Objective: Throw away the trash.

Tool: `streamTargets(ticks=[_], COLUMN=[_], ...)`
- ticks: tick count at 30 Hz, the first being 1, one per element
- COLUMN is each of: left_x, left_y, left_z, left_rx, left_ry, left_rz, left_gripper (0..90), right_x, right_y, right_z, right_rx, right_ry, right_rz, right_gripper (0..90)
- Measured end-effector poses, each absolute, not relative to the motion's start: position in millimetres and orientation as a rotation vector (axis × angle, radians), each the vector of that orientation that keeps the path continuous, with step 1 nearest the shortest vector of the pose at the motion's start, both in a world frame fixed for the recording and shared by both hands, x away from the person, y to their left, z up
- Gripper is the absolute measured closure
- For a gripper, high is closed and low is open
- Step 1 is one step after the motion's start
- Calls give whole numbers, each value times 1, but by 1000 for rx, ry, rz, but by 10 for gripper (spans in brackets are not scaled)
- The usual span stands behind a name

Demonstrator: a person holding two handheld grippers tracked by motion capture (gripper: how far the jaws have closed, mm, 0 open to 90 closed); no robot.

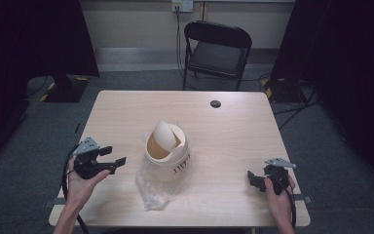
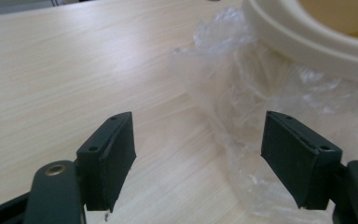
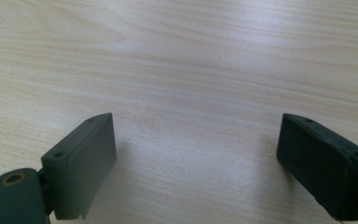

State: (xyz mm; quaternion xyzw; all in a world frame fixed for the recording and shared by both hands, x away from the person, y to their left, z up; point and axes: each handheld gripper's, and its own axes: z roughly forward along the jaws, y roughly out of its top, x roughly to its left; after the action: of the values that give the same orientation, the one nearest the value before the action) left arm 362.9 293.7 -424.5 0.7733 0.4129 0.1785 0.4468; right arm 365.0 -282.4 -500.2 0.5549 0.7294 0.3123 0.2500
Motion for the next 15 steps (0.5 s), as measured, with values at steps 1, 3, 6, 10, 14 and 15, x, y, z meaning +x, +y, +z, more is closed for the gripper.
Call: streamTargets(ticks=[1, 3, 6, 10, 14, 15], left_x=[362, 362, 361, 361, 360, 358], left_y=[296, 297, 300, 310, 320, 326], left_z=[-429, -432, -447, -457, -464, -470], left_rx=[1926, 1931, 1959, 1925, 1913, 1909], left_ry=[1050, 1063, 1100, 1157, 1201, 1242], left_rz=[453, 463, 461, 430, 411, 399], left_gripper=[219, 171, 169, 168, 168, 170], right_x=[365, 365, 365, 365, 365, 365], right_y=[-282, -282, -282, -282, -282, -282], right_z=[-500, -500, -500, -500, -500, -500], right_rx=[1511, 1511, 1511, 1511, 1511, 1511], right_ry=[1986, 1986, 1986, 1985, 1986, 1986], right_rz=[850, 849, 850, 850, 850, 850], right_gripper=[109, 109, 109, 109, 109, 109])
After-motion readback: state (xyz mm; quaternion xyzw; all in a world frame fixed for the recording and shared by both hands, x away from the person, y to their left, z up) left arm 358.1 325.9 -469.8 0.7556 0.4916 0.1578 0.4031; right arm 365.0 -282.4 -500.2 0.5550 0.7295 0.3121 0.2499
